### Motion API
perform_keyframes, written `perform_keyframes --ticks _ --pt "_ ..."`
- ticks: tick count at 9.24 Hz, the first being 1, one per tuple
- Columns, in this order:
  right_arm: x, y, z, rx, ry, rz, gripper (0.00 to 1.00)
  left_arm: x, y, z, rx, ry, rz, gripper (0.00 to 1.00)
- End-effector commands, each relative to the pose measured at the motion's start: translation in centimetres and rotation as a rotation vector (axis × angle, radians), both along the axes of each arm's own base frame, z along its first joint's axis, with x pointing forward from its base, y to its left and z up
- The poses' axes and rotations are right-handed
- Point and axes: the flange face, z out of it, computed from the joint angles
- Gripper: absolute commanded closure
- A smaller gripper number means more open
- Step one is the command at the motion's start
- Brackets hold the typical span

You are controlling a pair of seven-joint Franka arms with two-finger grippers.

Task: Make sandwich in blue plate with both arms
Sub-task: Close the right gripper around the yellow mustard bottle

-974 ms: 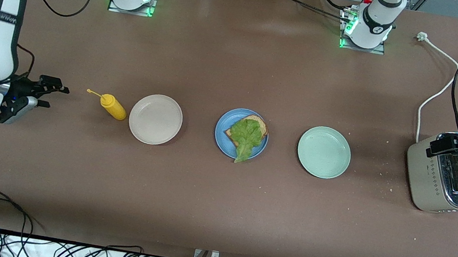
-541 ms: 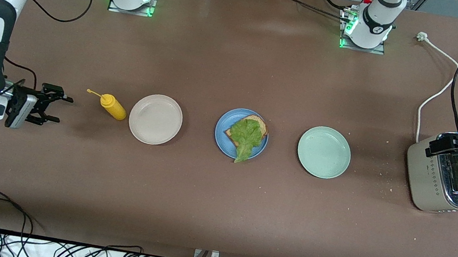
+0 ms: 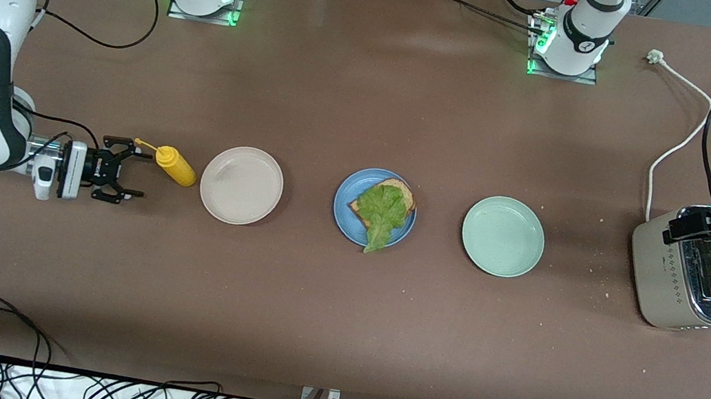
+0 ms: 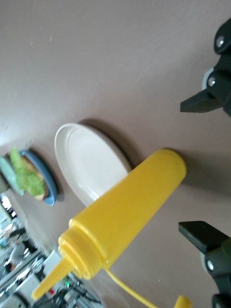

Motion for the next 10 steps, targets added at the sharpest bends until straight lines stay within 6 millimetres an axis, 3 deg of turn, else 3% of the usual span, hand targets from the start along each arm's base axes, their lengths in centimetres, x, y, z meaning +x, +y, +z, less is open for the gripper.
perform_keyframes --ticks 1,6,10 --pt "0.4 2.2 -0.5 0.176 -0.091 0.07 0.0 -0.2 0.2 0.7 -0.011 -0.001 0.001 0.0" --pt "-1.3 3.3 -4.1 0.286 -0.111 0.121 0.0 -0.3 0.2 0.8 -0.009 -0.002 -0.004 0.0" --pt "-0.5 4.7 -4.3 0.318 -0.172 0.155 0.0 -0.4 0.3 0.6 0.0 0.007 0.002 0.0"
